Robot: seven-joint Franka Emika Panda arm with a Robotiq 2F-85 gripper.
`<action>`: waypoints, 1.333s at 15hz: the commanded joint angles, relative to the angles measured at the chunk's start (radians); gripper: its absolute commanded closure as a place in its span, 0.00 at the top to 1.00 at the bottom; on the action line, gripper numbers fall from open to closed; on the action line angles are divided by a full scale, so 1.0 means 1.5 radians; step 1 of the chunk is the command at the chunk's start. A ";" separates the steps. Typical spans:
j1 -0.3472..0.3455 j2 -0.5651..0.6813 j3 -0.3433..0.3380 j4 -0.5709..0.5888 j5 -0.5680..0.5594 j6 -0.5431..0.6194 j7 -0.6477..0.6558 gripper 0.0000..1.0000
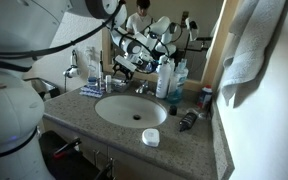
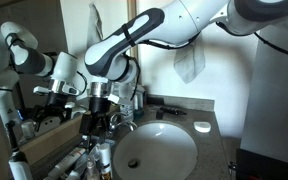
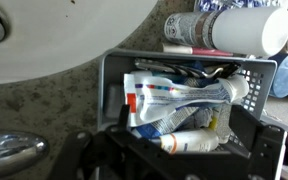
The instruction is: Remove the finished tube from the basket
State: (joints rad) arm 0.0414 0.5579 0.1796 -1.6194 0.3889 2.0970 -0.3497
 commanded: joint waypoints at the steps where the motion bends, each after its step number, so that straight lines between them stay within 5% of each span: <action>1: 0.007 0.035 0.005 0.043 -0.020 -0.007 0.017 1.00; 12: 0.045 0.046 -0.008 0.076 -0.122 0.022 0.069 1.00; 20: 0.047 0.050 0.002 0.085 -0.151 -0.025 0.069 1.00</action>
State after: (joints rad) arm 0.1149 0.6337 0.1793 -1.5039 0.1706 2.1005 -0.2646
